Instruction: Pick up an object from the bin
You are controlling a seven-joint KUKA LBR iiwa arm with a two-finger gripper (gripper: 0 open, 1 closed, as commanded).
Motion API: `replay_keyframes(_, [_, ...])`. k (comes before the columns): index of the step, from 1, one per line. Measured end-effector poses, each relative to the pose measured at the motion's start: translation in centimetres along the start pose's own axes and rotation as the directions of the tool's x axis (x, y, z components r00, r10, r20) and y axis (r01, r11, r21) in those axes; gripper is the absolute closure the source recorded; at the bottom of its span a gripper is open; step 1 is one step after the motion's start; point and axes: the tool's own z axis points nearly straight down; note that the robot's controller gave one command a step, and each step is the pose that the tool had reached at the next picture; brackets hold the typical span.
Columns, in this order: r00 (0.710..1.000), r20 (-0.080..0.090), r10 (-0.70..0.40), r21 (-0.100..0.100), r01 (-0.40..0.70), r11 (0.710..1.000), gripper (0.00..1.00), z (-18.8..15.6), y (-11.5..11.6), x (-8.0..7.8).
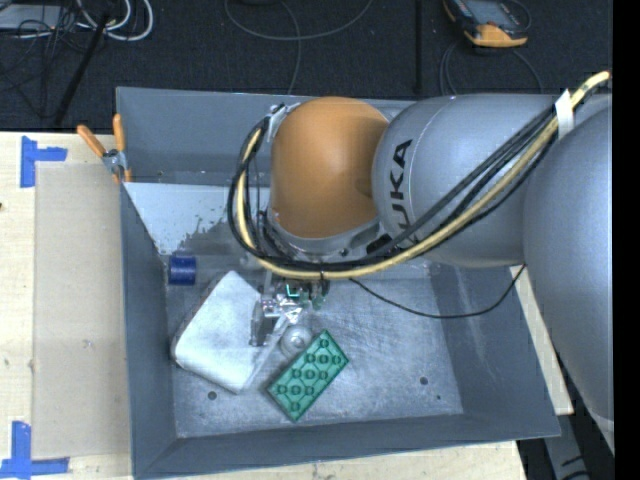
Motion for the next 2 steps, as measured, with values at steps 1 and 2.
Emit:
replay_keyframes(1, [0.979,0.013,-0.201,-0.003,0.201,0.980,0.00,8.0,-3.1,-3.7])
replay_keyframes(2, [0.985,0.011,0.174,0.001,-0.174,0.985,0.00,8.6,-3.8,-2.4])
